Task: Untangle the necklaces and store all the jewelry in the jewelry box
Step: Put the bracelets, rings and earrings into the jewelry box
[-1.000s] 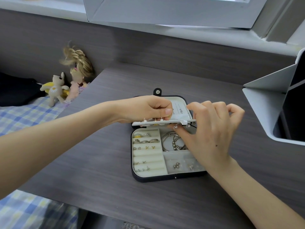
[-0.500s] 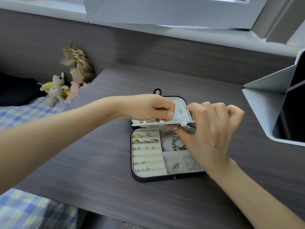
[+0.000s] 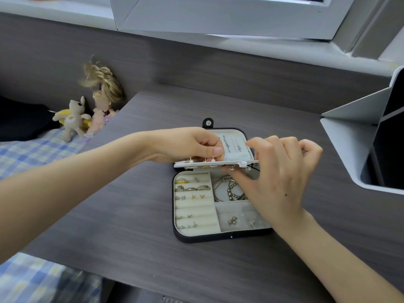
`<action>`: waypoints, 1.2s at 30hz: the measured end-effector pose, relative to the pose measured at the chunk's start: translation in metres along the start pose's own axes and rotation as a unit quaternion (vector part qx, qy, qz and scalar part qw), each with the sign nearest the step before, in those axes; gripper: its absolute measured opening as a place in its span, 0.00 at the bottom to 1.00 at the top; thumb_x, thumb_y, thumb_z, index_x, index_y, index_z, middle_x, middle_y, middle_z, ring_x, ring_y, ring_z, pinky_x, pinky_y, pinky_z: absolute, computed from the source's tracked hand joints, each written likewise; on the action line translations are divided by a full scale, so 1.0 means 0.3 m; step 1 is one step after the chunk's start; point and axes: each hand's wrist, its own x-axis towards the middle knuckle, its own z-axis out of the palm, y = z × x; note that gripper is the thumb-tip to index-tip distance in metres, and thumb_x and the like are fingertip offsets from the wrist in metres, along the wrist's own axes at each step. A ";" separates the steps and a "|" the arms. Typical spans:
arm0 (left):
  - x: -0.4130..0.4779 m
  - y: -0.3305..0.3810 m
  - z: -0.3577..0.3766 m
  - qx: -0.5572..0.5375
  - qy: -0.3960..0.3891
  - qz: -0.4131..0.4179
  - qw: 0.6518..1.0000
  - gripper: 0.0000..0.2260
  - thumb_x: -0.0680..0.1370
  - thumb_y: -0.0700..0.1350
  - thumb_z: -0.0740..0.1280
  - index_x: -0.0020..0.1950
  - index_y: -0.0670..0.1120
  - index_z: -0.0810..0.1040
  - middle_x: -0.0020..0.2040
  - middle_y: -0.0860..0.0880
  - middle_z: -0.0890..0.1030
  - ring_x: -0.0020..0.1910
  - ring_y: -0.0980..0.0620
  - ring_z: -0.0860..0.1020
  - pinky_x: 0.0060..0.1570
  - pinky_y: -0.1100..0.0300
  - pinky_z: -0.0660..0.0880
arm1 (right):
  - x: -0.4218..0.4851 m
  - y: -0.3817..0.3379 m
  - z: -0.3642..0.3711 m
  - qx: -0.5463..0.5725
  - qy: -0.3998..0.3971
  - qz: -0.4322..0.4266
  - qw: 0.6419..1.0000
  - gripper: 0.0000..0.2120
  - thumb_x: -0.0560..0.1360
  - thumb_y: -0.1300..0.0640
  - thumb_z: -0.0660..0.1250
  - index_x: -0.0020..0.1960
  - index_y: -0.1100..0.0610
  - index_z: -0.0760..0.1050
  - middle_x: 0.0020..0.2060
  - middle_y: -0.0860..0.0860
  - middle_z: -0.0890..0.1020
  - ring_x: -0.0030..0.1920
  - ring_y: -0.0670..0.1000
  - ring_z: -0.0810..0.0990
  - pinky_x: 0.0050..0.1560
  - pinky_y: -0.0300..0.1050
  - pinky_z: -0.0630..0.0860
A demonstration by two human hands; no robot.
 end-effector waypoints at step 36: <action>0.038 -0.021 -0.026 -0.244 -0.027 -0.072 0.967 0.06 0.70 0.34 0.68 0.45 0.43 0.76 0.41 0.46 0.81 0.34 0.55 0.78 0.30 0.68 0.75 | 0.001 -0.003 -0.002 0.002 0.006 -0.004 1.000 0.17 0.73 0.43 0.68 0.48 0.55 0.69 0.34 0.51 0.76 0.37 0.51 0.68 0.46 0.49 0.60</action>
